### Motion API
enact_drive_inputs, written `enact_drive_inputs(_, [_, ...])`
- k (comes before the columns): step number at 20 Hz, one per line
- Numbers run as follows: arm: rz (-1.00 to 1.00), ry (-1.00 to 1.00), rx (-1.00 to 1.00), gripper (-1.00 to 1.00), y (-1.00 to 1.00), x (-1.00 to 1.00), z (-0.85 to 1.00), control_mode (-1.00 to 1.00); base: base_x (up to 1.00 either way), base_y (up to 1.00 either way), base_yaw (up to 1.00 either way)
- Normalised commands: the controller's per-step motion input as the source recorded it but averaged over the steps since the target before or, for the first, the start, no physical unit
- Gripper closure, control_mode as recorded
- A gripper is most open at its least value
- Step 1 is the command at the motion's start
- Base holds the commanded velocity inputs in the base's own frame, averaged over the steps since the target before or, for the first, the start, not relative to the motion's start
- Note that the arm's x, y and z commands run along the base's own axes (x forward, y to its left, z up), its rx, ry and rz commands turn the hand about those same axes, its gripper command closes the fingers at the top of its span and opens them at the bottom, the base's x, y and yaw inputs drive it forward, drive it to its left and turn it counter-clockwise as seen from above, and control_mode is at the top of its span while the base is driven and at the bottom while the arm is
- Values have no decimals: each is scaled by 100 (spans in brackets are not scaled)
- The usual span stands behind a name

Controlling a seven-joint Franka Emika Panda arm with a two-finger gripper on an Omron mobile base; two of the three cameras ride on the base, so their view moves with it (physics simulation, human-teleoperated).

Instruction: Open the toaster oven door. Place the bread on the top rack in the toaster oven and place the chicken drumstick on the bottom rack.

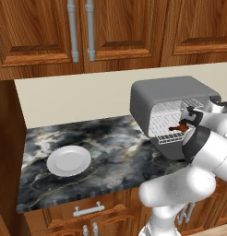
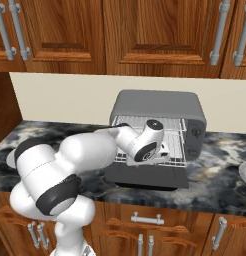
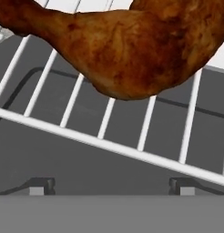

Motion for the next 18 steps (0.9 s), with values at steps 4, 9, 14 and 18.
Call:
enact_drive_inputs(4, [-11, -1, 0, -100, 1, 10, -7, -100, 0, 0, 0])
enact_drive_inputs(9, [-15, -4, 0, -100, 4, 19, -3, -100, 0, 0, 0])
enact_drive_inputs(14, [-13, -8, 0, -100, 5, 30, 0, -100, 0, 0, 0])
enact_drive_inputs(18, [-11, -10, 0, -100, 1, 32, 0, -100, 0, 0, 0])
